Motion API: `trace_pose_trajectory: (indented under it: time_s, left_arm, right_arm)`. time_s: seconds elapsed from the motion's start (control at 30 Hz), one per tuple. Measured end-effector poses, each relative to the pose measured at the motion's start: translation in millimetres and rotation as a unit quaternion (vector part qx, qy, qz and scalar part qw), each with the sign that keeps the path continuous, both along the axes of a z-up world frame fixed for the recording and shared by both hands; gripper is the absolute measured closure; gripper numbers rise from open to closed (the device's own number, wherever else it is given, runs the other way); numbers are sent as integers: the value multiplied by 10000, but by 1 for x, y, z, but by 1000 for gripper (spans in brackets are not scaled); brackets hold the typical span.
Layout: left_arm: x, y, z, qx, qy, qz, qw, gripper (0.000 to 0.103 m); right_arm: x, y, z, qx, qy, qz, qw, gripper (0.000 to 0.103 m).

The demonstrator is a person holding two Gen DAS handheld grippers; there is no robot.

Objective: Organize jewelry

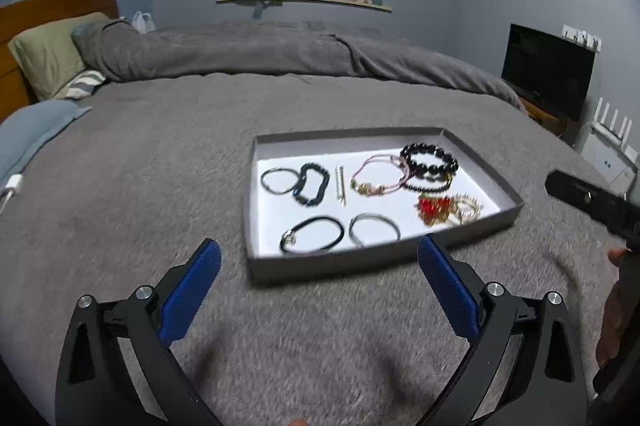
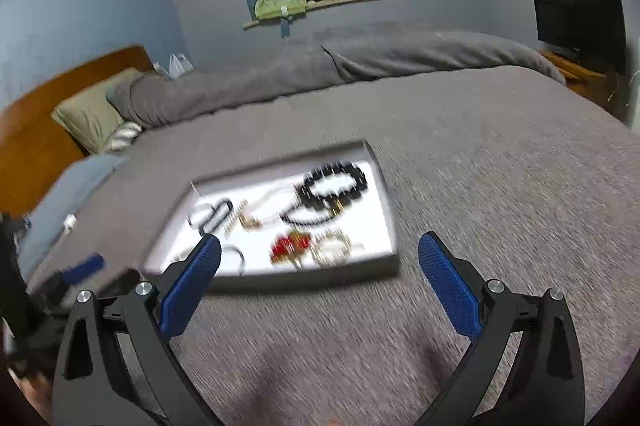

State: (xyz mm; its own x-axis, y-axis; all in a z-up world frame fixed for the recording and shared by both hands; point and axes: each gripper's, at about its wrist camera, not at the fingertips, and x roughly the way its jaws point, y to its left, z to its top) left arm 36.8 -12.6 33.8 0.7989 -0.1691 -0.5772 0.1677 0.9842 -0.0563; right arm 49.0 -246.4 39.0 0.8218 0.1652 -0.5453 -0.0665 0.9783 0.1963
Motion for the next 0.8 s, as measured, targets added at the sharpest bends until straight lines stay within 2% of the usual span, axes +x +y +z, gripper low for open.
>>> trace_pose_trajectory:
  time_s: [0.33,0.43,0.8]
  left_arm:
    - [-6,-9,-15,233,24,-6,9997,5]
    - [-6,-9,-15,271,-3,7,9996,5]
    - [-7,-8,-17,392,-11,42,9992,5]
  right_arm:
    - [-2,7,-34,-230,135,189,9995,5]
    - [-1,10,-37,-358,146,163,9991,5]
    - [-2,10,-38,-330,125,97,9993,5]
